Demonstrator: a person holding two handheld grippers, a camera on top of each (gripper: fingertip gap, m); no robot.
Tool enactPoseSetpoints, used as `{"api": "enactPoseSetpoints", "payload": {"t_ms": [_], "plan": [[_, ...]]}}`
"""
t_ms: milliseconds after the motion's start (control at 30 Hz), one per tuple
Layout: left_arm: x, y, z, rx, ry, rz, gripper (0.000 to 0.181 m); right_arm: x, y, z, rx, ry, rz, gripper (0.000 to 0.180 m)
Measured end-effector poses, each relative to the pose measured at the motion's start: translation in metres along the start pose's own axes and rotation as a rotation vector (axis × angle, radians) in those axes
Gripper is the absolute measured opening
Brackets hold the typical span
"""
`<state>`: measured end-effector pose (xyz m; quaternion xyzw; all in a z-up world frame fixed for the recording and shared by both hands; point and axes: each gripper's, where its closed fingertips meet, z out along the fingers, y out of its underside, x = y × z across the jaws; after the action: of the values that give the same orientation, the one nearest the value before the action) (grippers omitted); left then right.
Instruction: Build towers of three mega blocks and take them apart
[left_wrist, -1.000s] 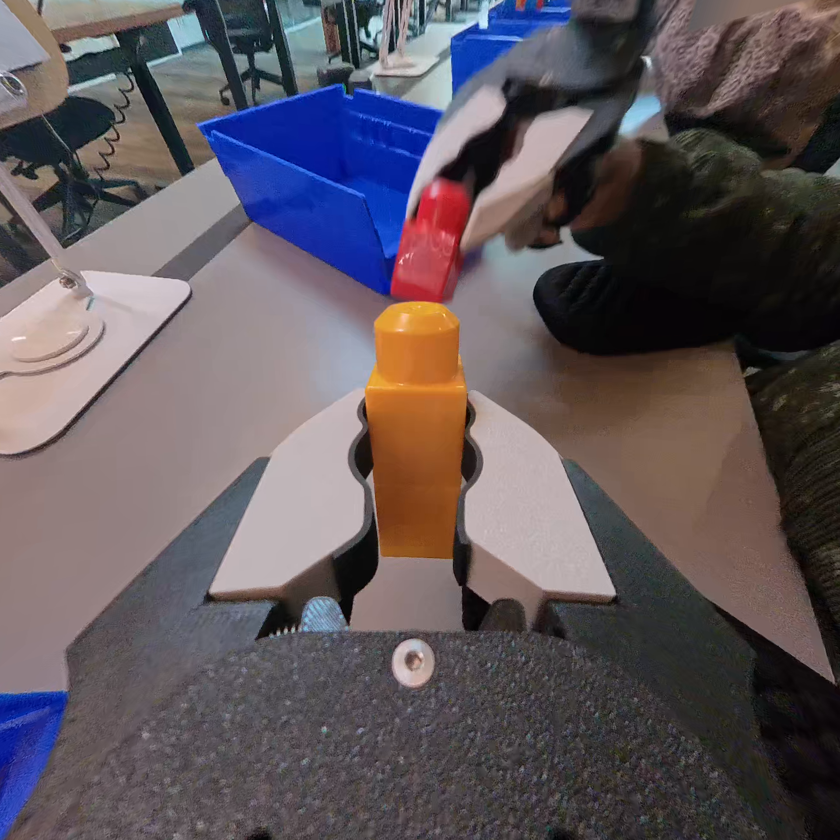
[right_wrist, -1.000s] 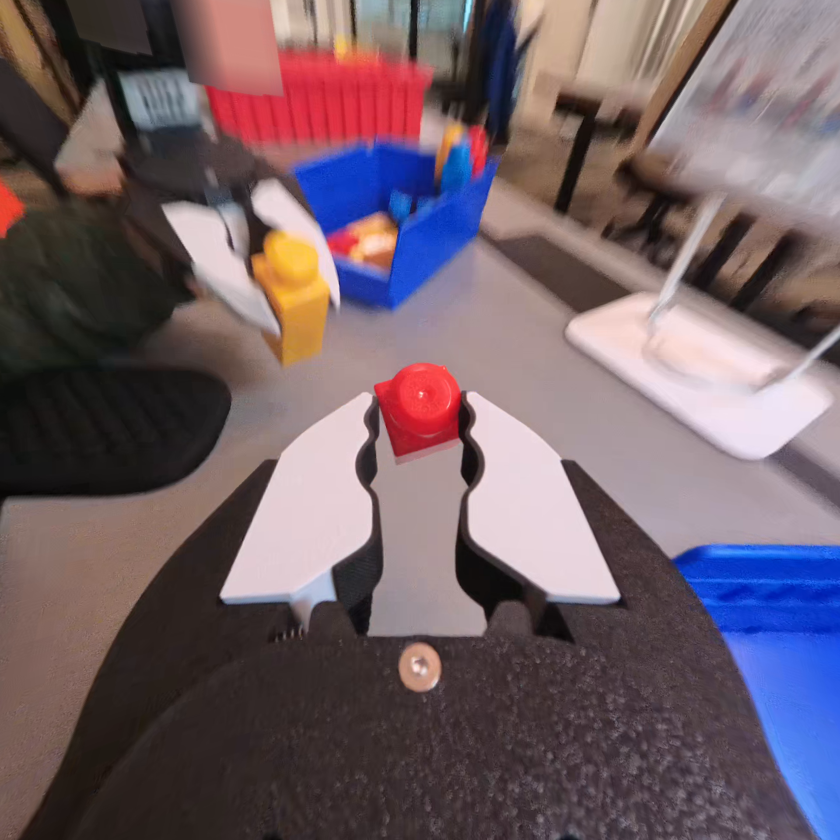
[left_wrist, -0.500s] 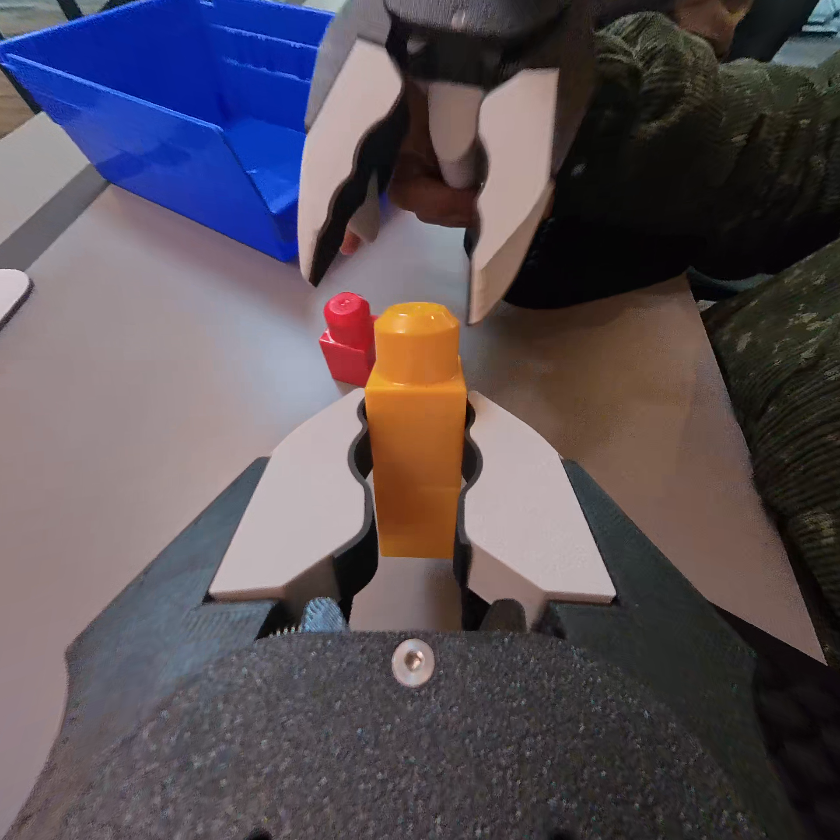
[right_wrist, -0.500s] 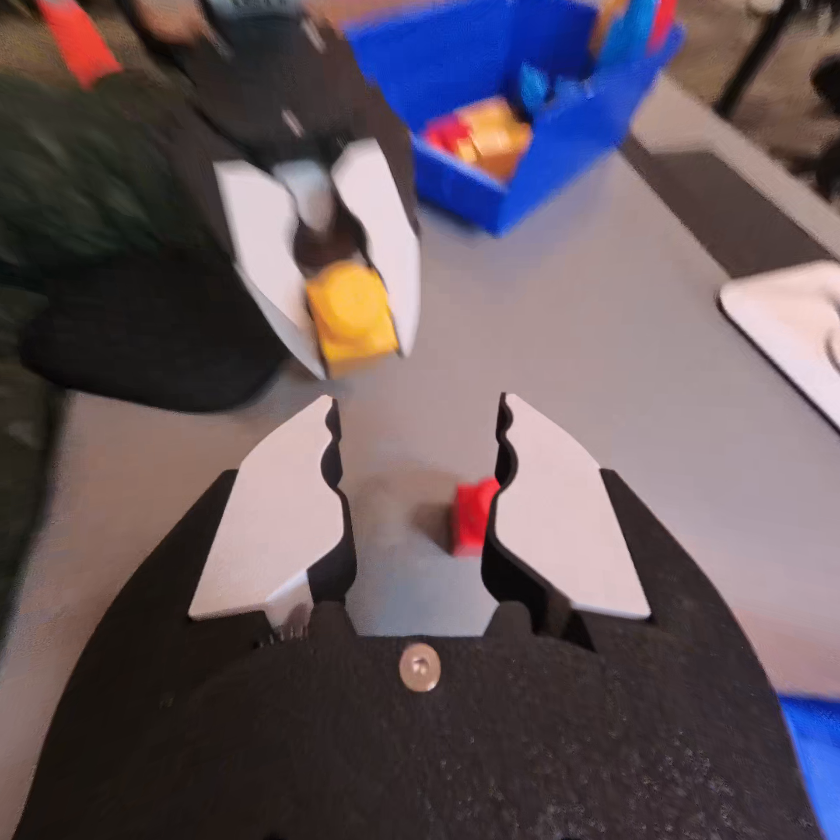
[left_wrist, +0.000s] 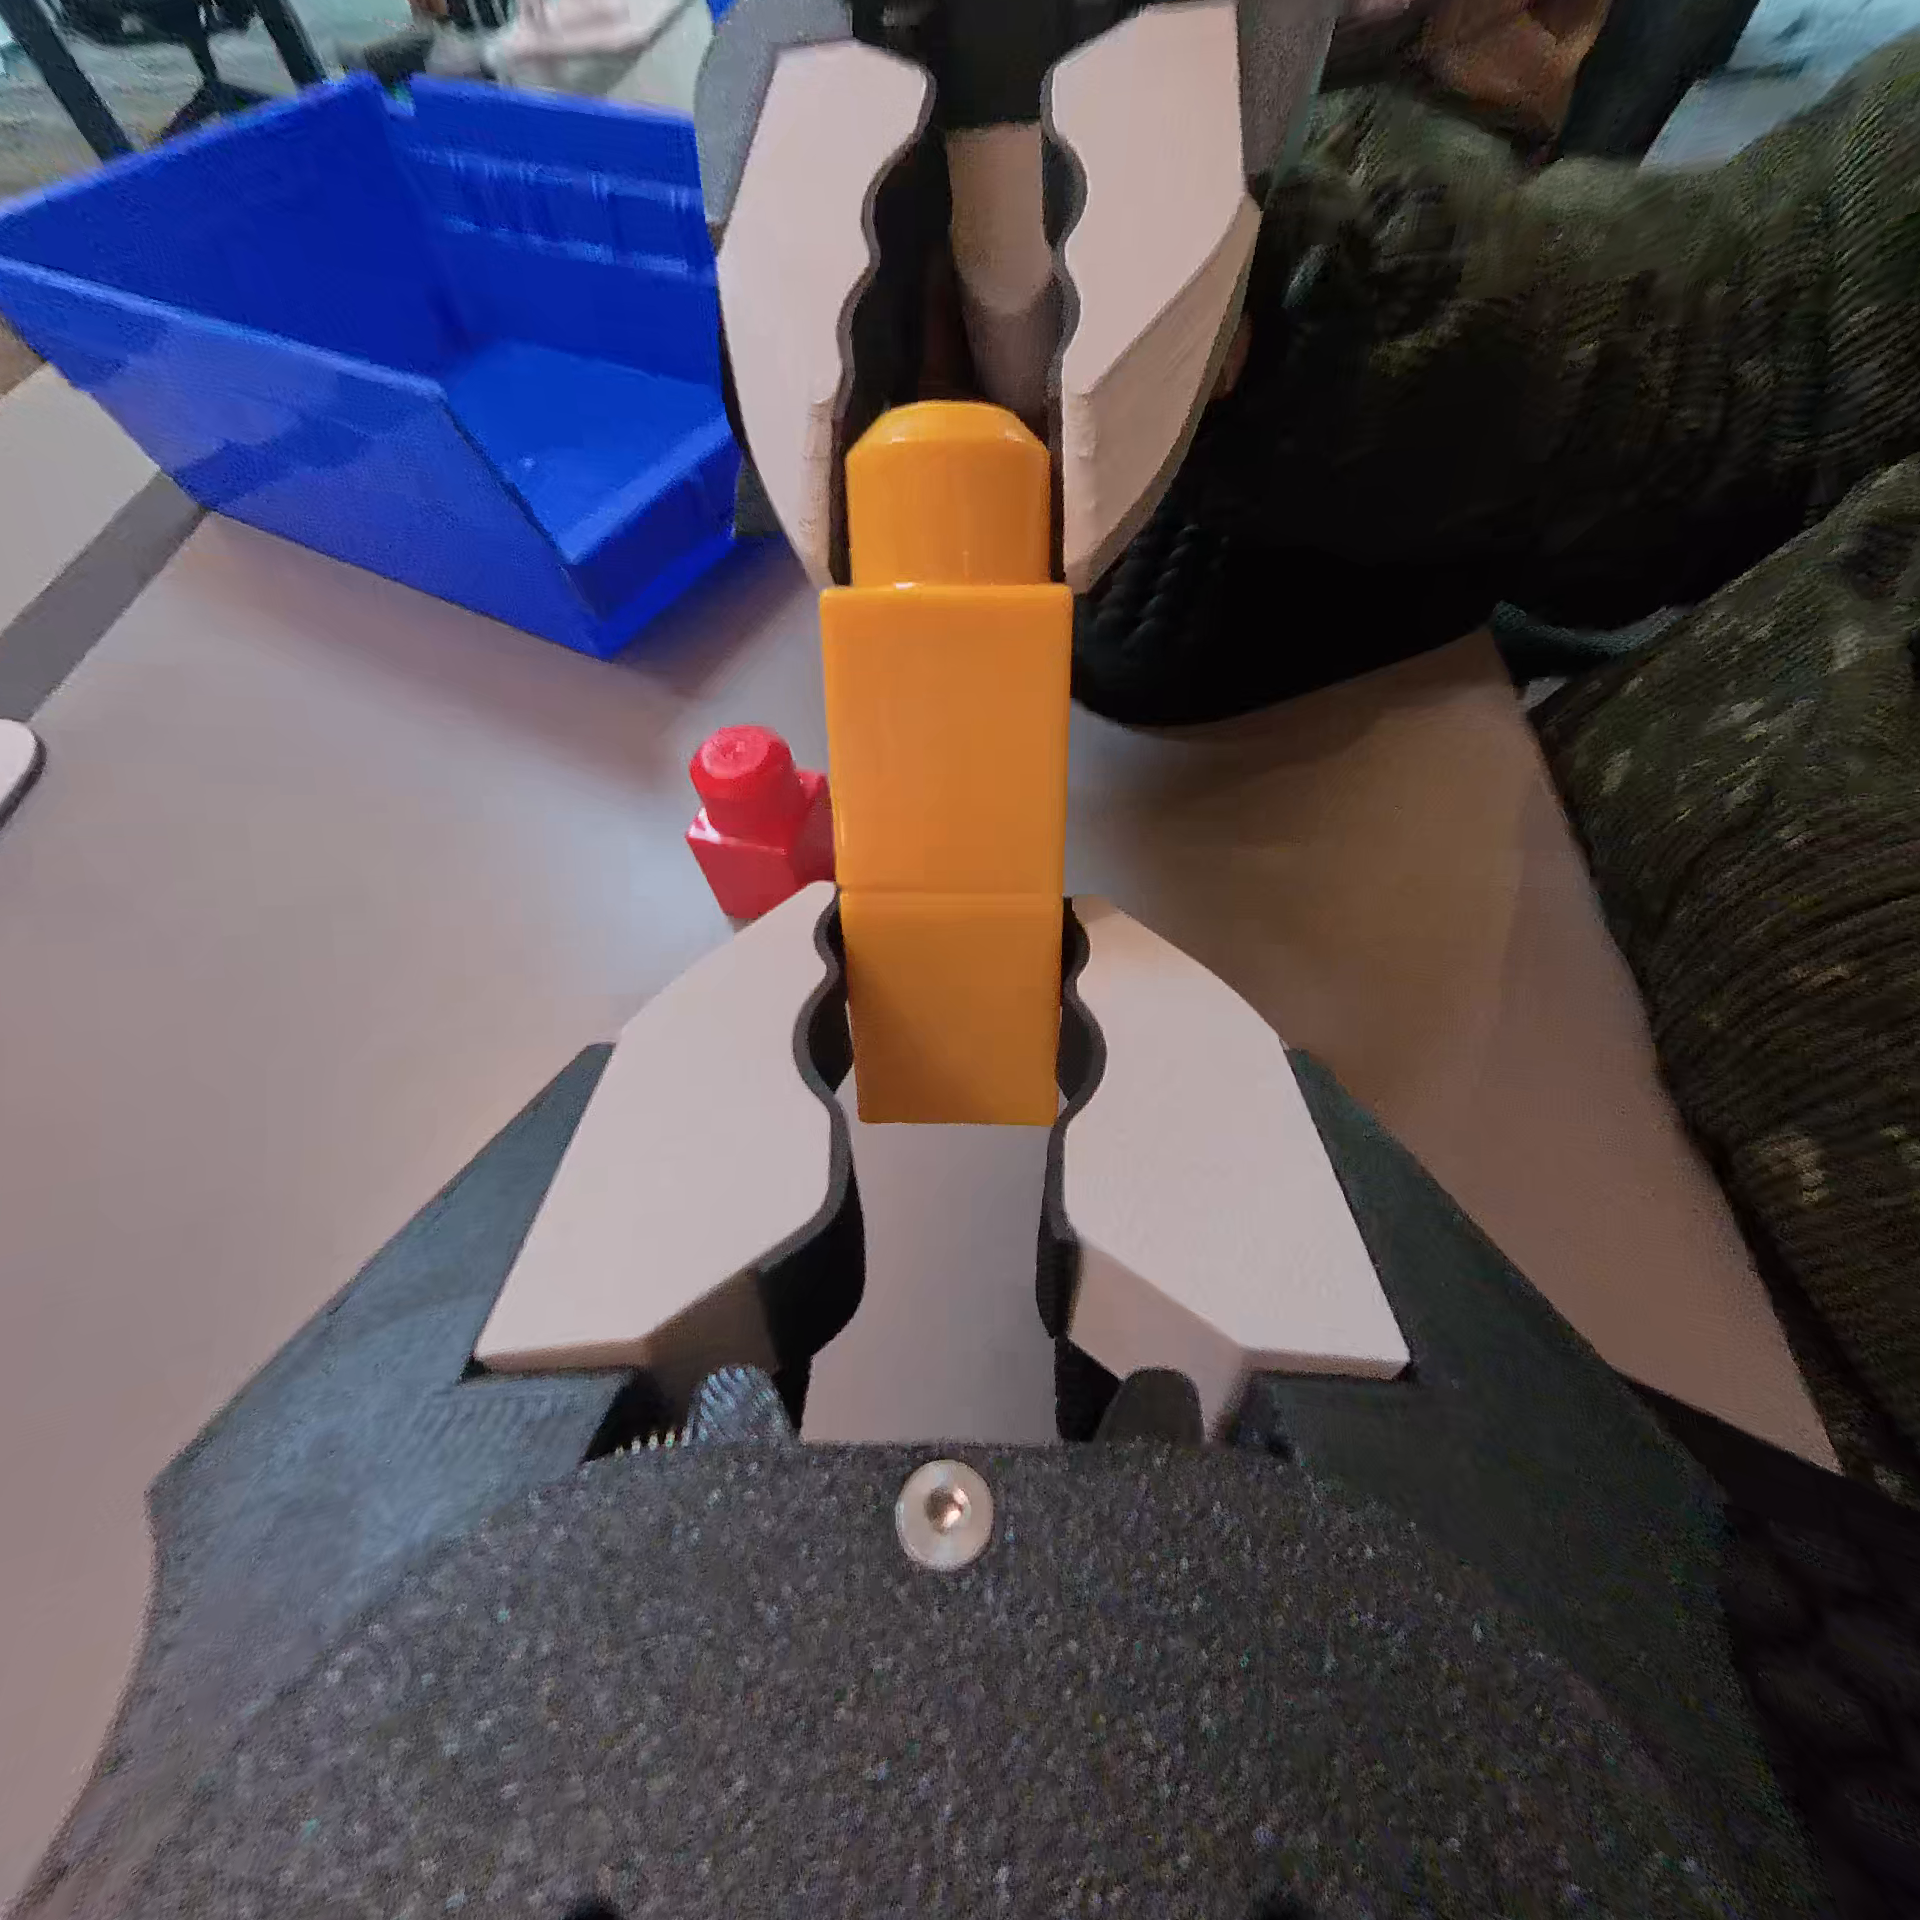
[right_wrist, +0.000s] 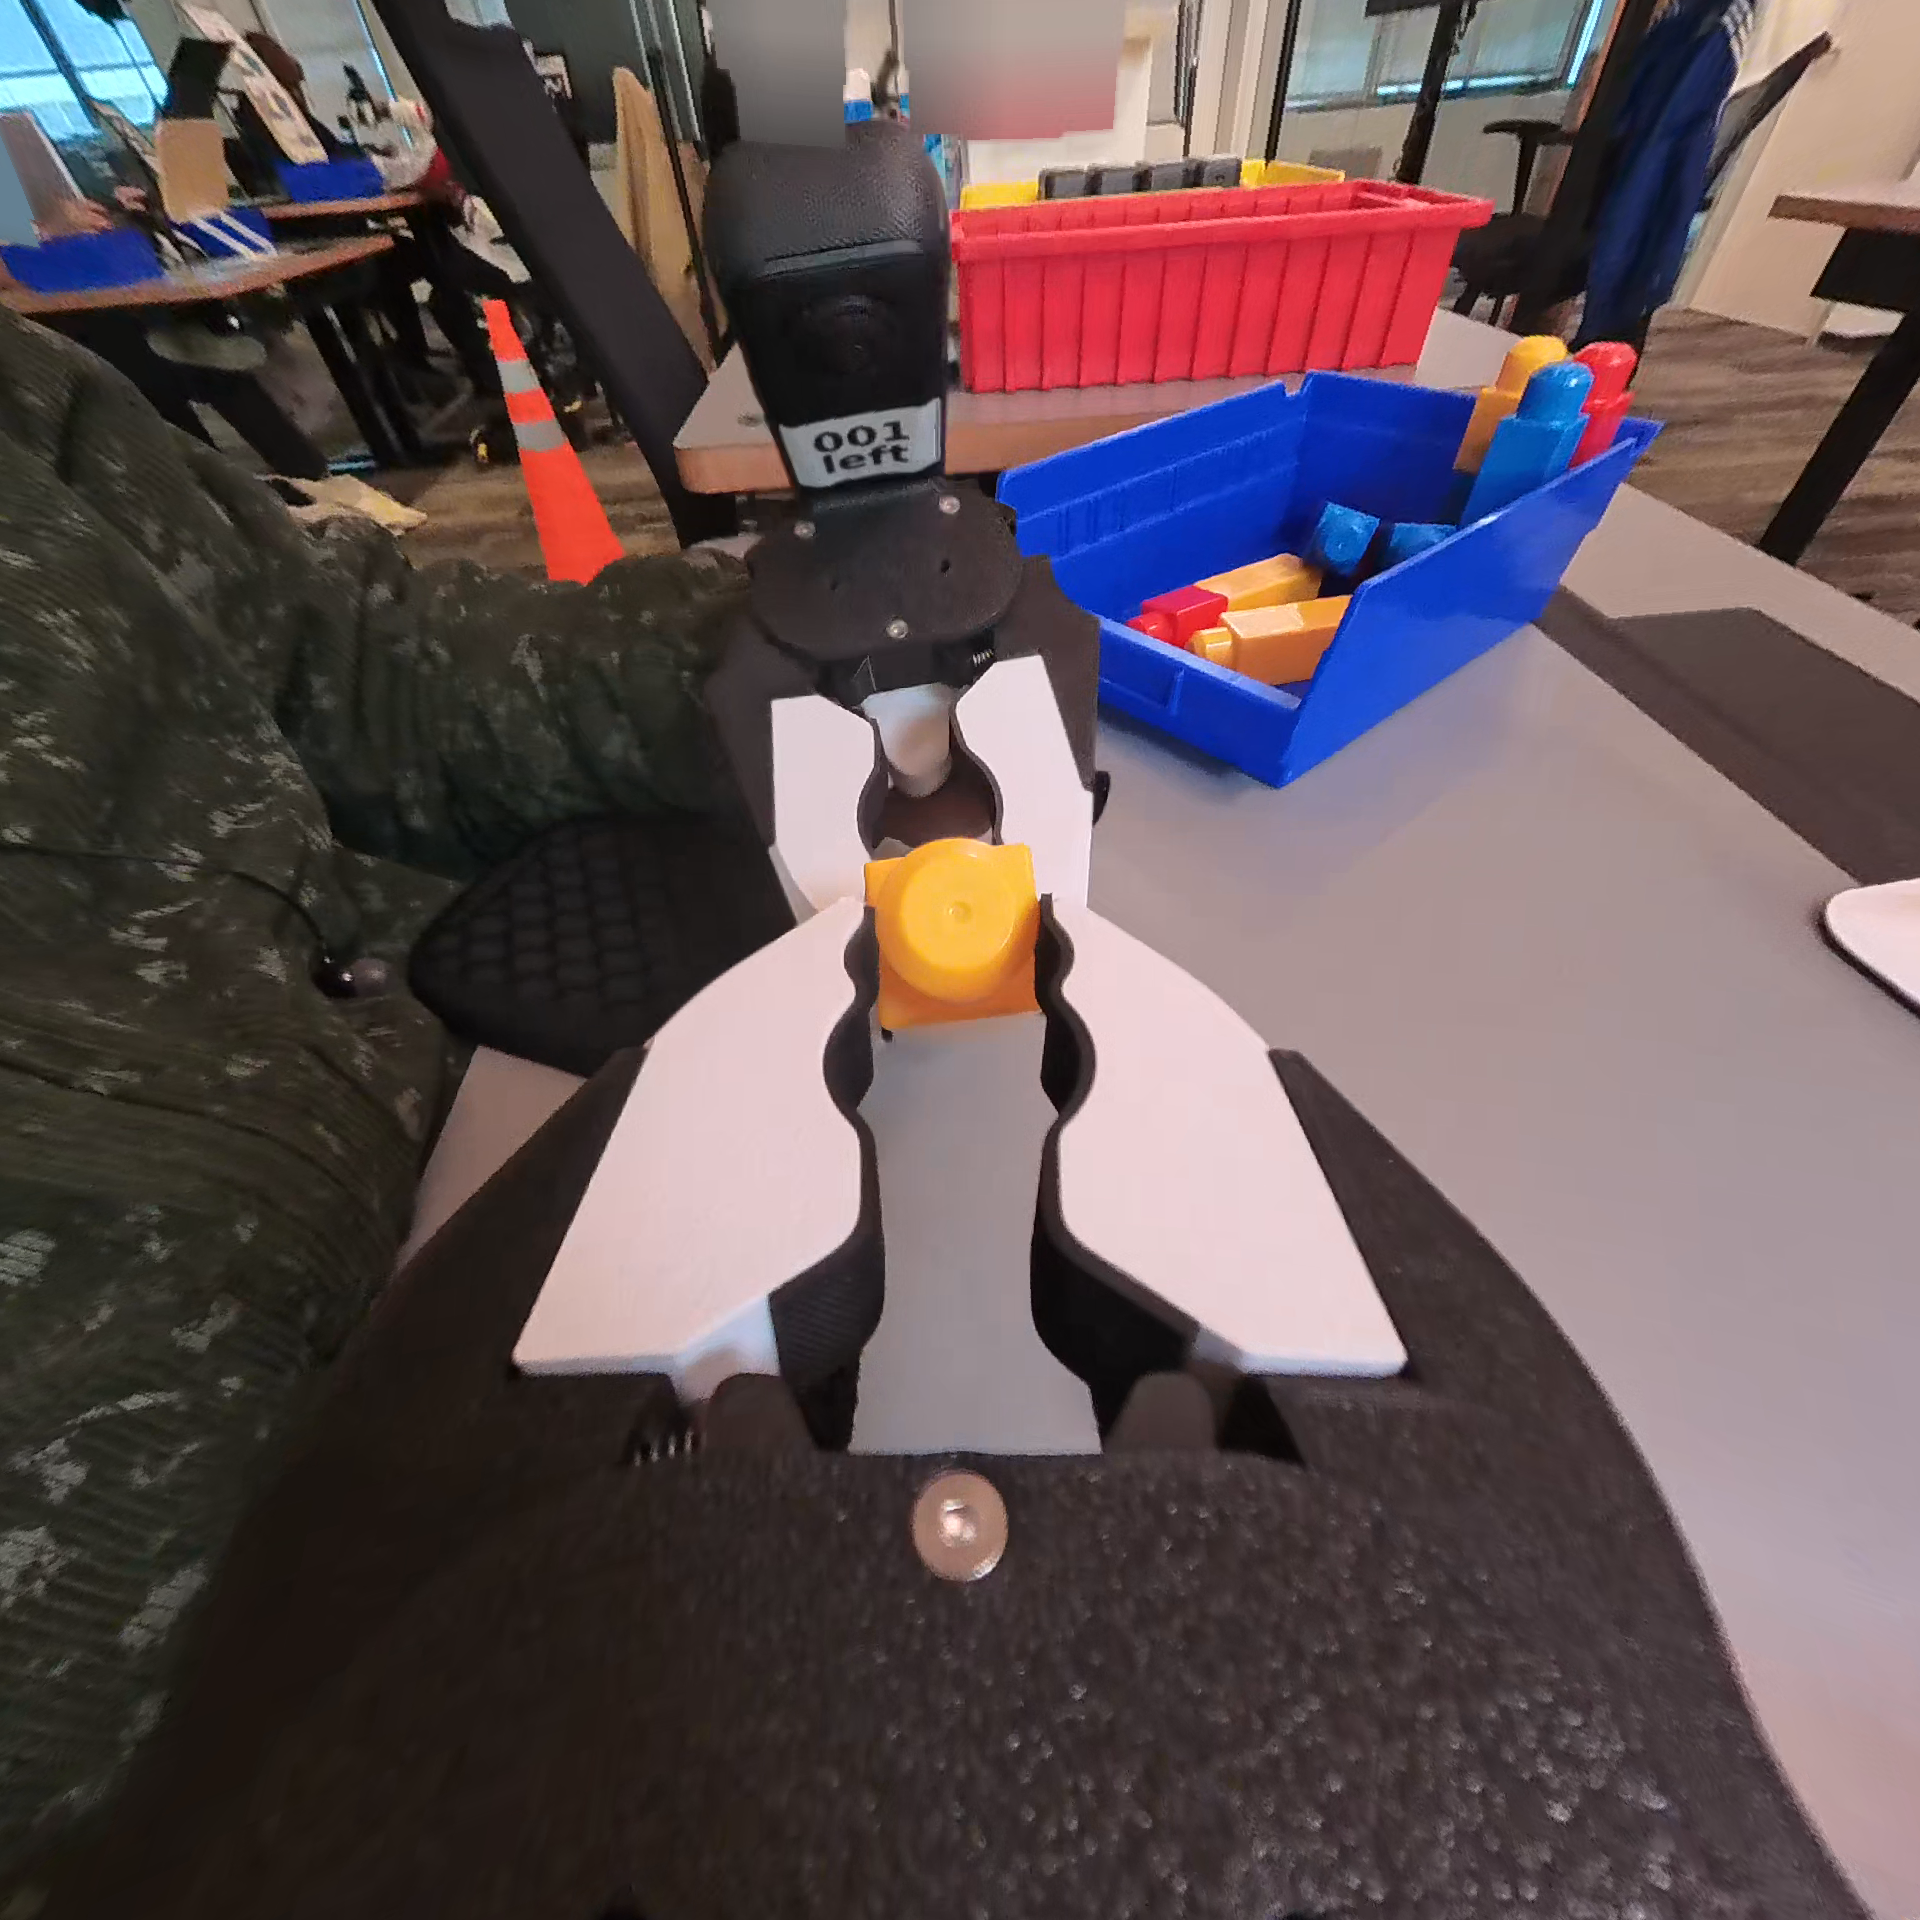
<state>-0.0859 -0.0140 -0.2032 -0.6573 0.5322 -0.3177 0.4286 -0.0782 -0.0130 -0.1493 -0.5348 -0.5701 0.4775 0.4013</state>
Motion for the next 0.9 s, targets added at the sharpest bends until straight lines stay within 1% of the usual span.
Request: {"api": "enactPoseSetpoints", "payload": {"t_ms": [33, 67, 100, 133, 167, 200, 233, 267, 300, 333, 367, 433, 500, 567, 633, 667, 767, 800, 833, 900], "plan": [[0.000, -0.003, -0.004, 0.010, 0.011, -0.016, 0.036, -0.001, -0.008, -0.004, 0.038, -0.005, 0.000, 0.029], [-0.008, 0.011, -0.006, -0.083, -0.031, -0.006, 0.037, -0.001, -0.029, -0.017, 0.153, -0.017, 0.016, 0.029], [-0.017, 0.025, -0.009, -0.133, -0.082, 0.021, 0.037, 0.000, -0.058, -0.042, 0.303, -0.037, 0.045, 0.029], [-0.021, 0.029, -0.013, -0.123, -0.090, 0.000, 0.036, 0.006, -0.081, -0.072, 0.411, -0.005, 0.045, 0.029], [-0.025, 0.029, -0.016, -0.104, -0.090, -0.045, 0.036, 0.020, -0.094, -0.099, 0.461, 0.115, 0.005, 0.029], [-0.033, 0.026, -0.020, -0.075, -0.113, -0.073, 0.036, 0.041, -0.099, -0.125, 0.452, 0.298, -0.042, 0.029], [-0.039, 0.020, -0.024, -0.037, -0.137, -0.094, 0.036, 0.066, -0.096, -0.149, 0.395, 0.486, -0.066, 0.029], [-0.042, 0.015, -0.027, -0.006, -0.136, -0.114, 0.036, 0.091, -0.085, -0.169, 0.293, 0.639, -0.048, 0.029], [-0.042, 0.011, -0.029, 0.016, -0.133, -0.124, 0.036, 0.115, -0.067, -0.182, 0.155, 0.741, 0.010, 0.029], [-0.043, 0.010, -0.030, 0.028, -0.141, -0.123, 0.036, 0.135, -0.044, -0.190, 0.018, 0.797, 0.086, 0.029], [-0.044, 0.012, -0.029, 0.028, -0.153, -0.117, 0.036, 0.151, -0.023, -0.193, -0.093, 0.820, 0.147, 0.029], [-0.043, 0.016, -0.026, 0.015, -0.163, -0.101, 0.036, 0.175, 0.021, -0.186, -0.288, 0.818, 0.255, 0.029], [-0.043, 0.017, -0.022, 0.019, -0.169, -0.089, 0.036, 0.190, 0.064, -0.173, -0.474, 0.799, 0.298, 0.029], [-0.043, 0.018, -0.020, 0.025, -0.163, -0.095, 0.036, 0.198, 0.096, -0.160, -0.587, 0.757, 0.322, 0.029], [-0.044, 0.021, -0.019, 0.022, -0.160, -0.102, 0.036, 0.197, 0.116, -0.147, -0.619, 0.680, 0.375, 0.029], [-0.044, 0.021, -0.018, 0.022, -0.159, -0.104, 0.036, 0.195, 0.123, -0.143, -0.625, 0.654, 0.389, 0.029], [-0.042, 0.020, -0.016, 0.031, -0.143, -0.110, 0.036, 0.191, 0.123, -0.140, -0.608, 0.606, 0.385, 0.031], [-0.041, 0.019, -0.014, 0.033, -0.138, -0.109, 0.036, 0.192, 0.120, -0.143, -0.596, 0.620, 0.376, 0.039], [-0.039, 0.019, -0.013, 0.034, -0.136, -0.104, 0.036, 0.192, 0.112, -0.145, -0.567, 0.639, 0.353, 0.044], [-0.036, 0.018, -0.011, 0.034, -0.131, -0.094, 0.036, 0.183, 0.083, -0.145, -0.481, 0.652, 0.275, 0.046]]}}
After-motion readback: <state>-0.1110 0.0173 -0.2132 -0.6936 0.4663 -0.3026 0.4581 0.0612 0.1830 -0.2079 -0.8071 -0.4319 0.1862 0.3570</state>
